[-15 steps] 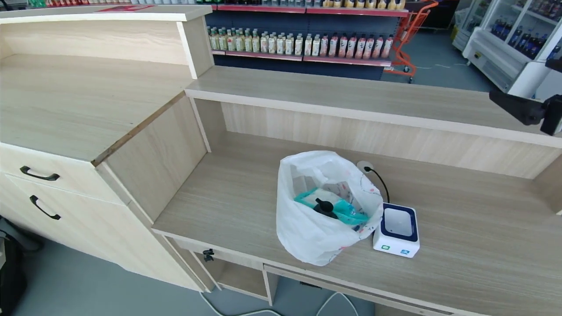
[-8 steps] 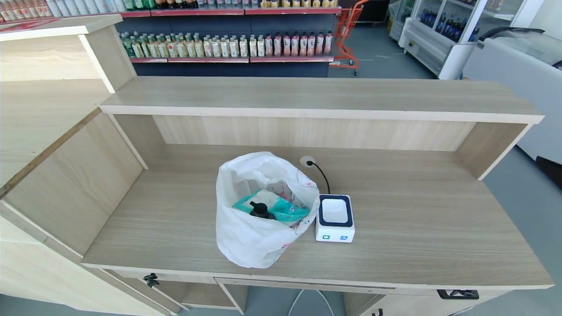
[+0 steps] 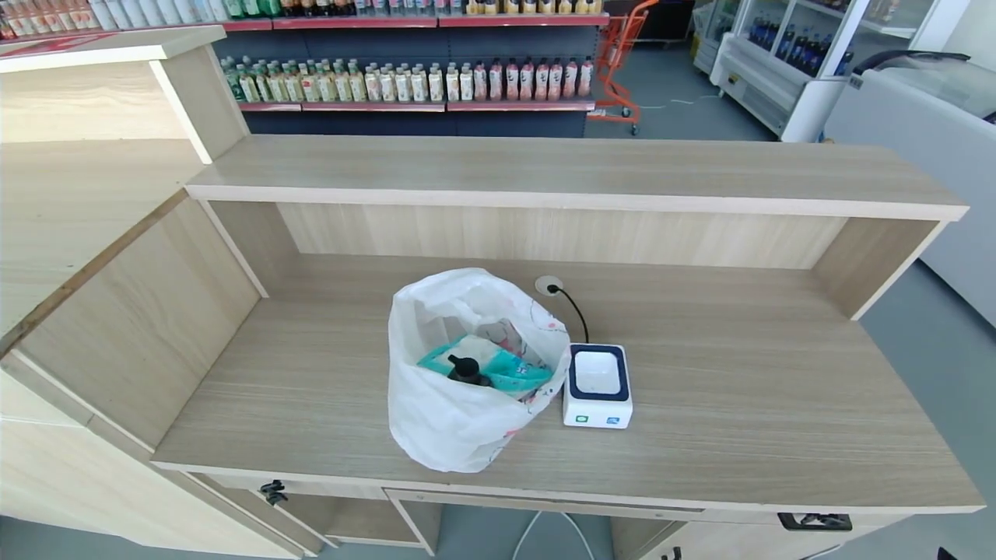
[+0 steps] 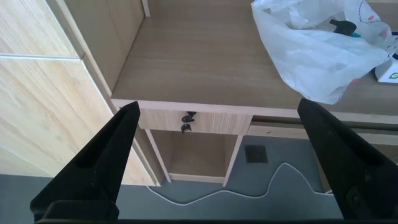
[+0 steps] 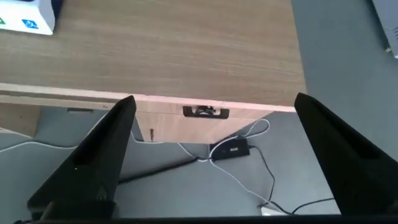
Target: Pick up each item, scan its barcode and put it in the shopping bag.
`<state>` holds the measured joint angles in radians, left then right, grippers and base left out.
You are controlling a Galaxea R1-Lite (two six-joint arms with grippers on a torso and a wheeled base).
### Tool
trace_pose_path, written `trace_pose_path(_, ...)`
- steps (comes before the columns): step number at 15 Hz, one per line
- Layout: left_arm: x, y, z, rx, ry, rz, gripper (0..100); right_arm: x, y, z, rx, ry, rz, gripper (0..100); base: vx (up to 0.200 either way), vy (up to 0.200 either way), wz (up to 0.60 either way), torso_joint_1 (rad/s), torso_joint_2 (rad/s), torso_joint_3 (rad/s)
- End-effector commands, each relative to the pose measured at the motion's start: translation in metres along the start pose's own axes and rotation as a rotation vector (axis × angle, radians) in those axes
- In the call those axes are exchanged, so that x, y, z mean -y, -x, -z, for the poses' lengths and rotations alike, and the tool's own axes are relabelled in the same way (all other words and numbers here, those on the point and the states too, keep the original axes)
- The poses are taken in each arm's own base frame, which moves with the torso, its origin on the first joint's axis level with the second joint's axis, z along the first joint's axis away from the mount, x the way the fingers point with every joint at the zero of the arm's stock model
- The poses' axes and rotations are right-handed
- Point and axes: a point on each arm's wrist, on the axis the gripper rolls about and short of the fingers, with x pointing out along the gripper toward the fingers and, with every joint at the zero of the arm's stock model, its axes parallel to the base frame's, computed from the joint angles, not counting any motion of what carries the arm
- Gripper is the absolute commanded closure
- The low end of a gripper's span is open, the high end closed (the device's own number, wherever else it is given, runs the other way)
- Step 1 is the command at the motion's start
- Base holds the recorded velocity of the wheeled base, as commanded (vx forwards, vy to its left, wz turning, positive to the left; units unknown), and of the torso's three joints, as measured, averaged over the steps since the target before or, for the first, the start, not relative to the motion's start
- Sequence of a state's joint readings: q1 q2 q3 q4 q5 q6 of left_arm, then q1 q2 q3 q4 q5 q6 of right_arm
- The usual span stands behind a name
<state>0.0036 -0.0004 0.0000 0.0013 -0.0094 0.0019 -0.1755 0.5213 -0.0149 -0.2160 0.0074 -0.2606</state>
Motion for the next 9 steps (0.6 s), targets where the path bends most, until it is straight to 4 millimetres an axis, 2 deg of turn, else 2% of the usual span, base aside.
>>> trace_pose_path(1,0.000,0.000,0.000,-0.001,0.000,0.000,0,-0.008,0.023,0.032,0.022,-0.020,-0.003,0,0.000,0.000,0.00,0.000,0.00,0.000)
trace_pose_path(4,0.000,0.000,0.000,-0.001,0.000,0.000,0,-0.008,0.033,0.037,0.174,-0.030,-0.081,0,0.000,0.000,0.00,0.000,0.00,0.000)
trace_pose_path(9,0.000,0.000,0.000,-0.001,-0.001,0.000,0,-0.007,0.036,0.040,0.223,-0.038,-0.073,0,0.000,0.000,0.00,0.000,0.00,0.000)
